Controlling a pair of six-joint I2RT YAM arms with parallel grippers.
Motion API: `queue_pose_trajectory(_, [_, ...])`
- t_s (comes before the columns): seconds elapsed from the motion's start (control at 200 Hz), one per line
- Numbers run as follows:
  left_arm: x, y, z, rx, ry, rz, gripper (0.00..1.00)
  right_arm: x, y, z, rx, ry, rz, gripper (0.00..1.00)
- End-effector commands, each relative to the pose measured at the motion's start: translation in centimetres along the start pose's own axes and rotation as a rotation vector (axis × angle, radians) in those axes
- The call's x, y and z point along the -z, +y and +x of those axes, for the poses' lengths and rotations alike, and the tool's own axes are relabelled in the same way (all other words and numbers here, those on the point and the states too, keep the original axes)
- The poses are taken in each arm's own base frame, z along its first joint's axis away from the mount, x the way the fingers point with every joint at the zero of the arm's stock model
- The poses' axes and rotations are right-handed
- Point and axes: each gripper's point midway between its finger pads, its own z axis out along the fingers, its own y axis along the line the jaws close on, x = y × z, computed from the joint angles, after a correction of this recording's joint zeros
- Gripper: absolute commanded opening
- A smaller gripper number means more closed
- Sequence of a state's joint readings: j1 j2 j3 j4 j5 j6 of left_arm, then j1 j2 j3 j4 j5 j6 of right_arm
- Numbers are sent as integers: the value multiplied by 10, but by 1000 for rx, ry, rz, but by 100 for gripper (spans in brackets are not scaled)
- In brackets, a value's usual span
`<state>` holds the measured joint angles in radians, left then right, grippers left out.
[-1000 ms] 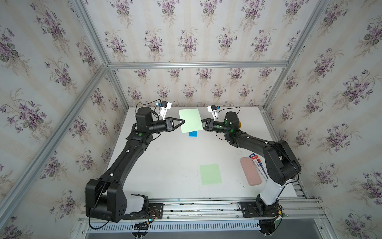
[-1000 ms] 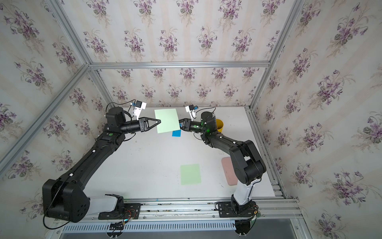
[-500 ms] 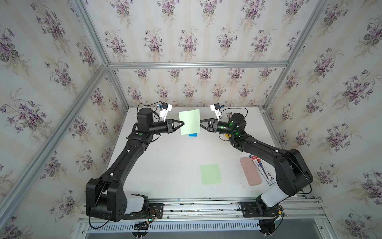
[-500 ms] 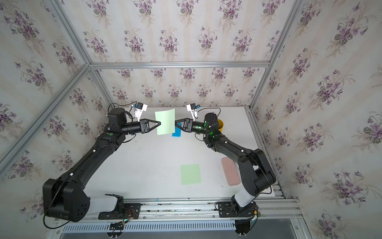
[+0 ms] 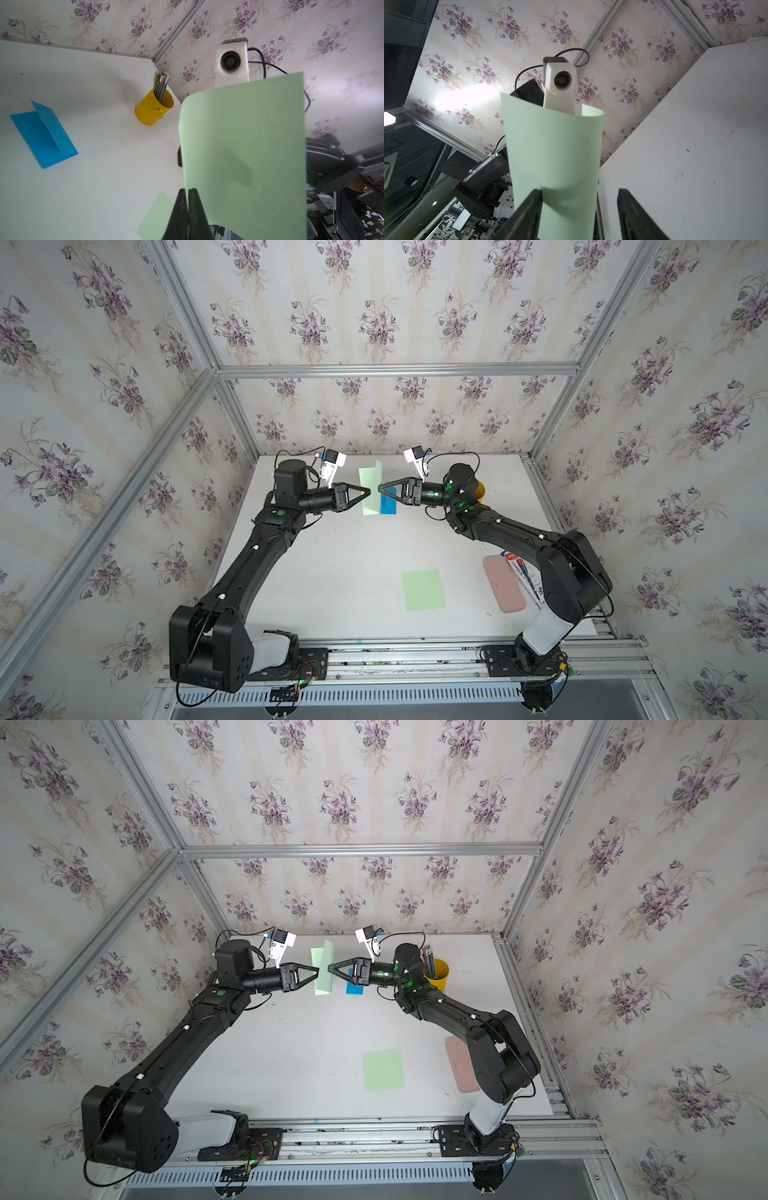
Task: Fold the square paper along the opposite sides
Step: Fold the paper.
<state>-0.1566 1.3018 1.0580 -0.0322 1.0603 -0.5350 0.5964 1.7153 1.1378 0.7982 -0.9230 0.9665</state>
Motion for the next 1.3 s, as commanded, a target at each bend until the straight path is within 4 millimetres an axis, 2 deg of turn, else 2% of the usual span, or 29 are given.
queue_pose_trajectory(0.0, [2, -6, 1, -36, 5, 16, 0, -6, 5, 3, 6, 26, -24, 62])
queue_pose_trajectory(0.29, [10, -15, 0, -60, -2, 15, 0, -8, -1, 12, 0, 78, -21, 56])
queue_pose_trajectory(0.515, [15, -22, 0, -68, -6, 26, 3, -6, 11, 13, 21, 96, -50, 50])
queue_pose_trajectory(0.599, [16, -23, 0, -67, -5, 30, 4, -6, 15, 13, 22, 102, -62, 44])
queue_pose_trajectory(0.809, [16, -29, -2, -68, -12, 64, 12, -5, 20, 9, 25, 90, -76, 42])
queue_pose_trajectory(1.294, [23, -39, -4, -69, -41, 102, 27, -6, 21, 9, 28, 91, -70, 38])
